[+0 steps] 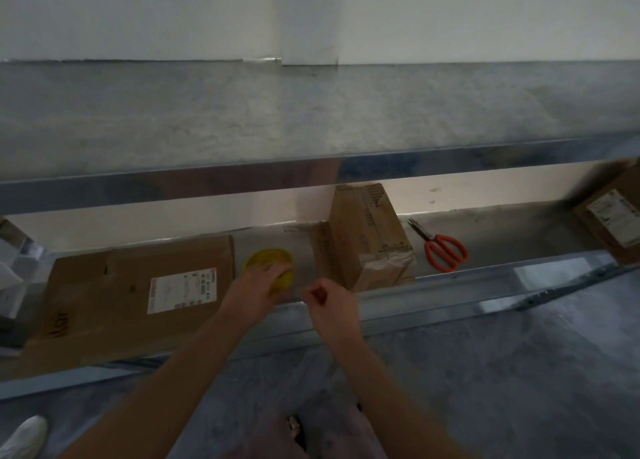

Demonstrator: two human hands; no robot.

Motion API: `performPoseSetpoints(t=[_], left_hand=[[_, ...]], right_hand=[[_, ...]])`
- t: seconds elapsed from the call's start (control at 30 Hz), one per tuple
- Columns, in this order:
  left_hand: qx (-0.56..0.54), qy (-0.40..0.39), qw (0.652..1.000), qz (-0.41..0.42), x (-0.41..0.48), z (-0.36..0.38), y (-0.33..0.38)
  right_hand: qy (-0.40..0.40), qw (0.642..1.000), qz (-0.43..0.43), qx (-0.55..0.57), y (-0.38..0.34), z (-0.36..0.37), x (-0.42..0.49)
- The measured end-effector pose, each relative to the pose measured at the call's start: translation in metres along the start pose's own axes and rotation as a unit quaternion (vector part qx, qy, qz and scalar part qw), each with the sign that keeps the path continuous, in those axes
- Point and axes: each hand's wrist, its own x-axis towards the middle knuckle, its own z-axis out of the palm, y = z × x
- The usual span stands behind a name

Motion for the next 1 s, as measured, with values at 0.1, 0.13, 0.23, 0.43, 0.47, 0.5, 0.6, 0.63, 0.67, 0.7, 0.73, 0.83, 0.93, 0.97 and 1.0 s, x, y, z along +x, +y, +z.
performPoseSetpoints(t=[0.1,0.13,0.23,0.43,0.47,0.5,0.6,0.63,0.67,0.7,0.73,0.83,0.93,0.97,1.0], left_hand=[[0.075,-0.04,0.996,0.029,0.012,0.012,-0.009],[0.099,-0.05,0.993,0.028,0.014,0.017,-0.013],[0.146,-0.084,0.986,-0.003,0.015,0.03,-0.022],[0.107,-0.1,0.989,-0.015,0.016,0.043,-0.036],[0.098,-0.103,0.99,-0.012,0.015,0.042,-0.037],[0.095,-0.106,0.99,-0.009,0.014,0.042,-0.038],[0.124,-0.116,0.985,-0.006,0.006,0.037,-0.035],[0.143,-0.102,0.984,0.0,0.003,0.033,-0.031],[0.154,-0.08,0.985,0.01,0.001,0.028,-0.024],[0.159,-0.054,0.986,0.024,0.0,0.022,-0.015],[0.159,-0.022,0.986,0.036,-0.002,0.018,-0.004],[0.14,0.034,0.989,0.038,-0.003,0.008,0.026],[0.121,0.068,0.99,0.032,0.0,0.002,0.06],[0.12,0.08,0.989,0.041,0.002,0.003,0.073],[0.114,0.084,0.989,0.049,0.005,0.006,0.086]], right_hand=[[0.013,0.999,0.048,0.01,0.008,0.011,0.004],[0.005,0.998,0.059,0.001,0.012,0.016,0.007],[-0.015,0.996,0.086,-0.025,0.022,0.034,0.014],[0.04,0.986,0.148,0.062,0.031,0.067,0.019],[0.043,0.986,0.15,0.057,0.032,0.07,0.021],[0.037,0.987,0.149,0.039,0.033,0.072,0.023],[-0.005,0.991,0.124,-0.049,0.033,0.064,0.019],[-0.018,0.992,0.103,-0.069,0.033,0.058,0.014],[-0.031,0.993,0.073,-0.086,0.033,0.05,0.009],[-0.044,0.993,0.036,-0.104,0.031,0.041,0.002],[-0.054,0.991,-0.005,-0.121,0.028,0.03,-0.006],[0.015,0.977,-0.158,-0.145,0.019,-0.008,-0.029],[0.124,0.943,-0.266,-0.16,0.02,-0.049,-0.029],[0.136,0.937,-0.271,-0.172,0.022,-0.064,-0.024],[0.141,0.934,-0.268,-0.19,0.025,-0.08,-0.019]])
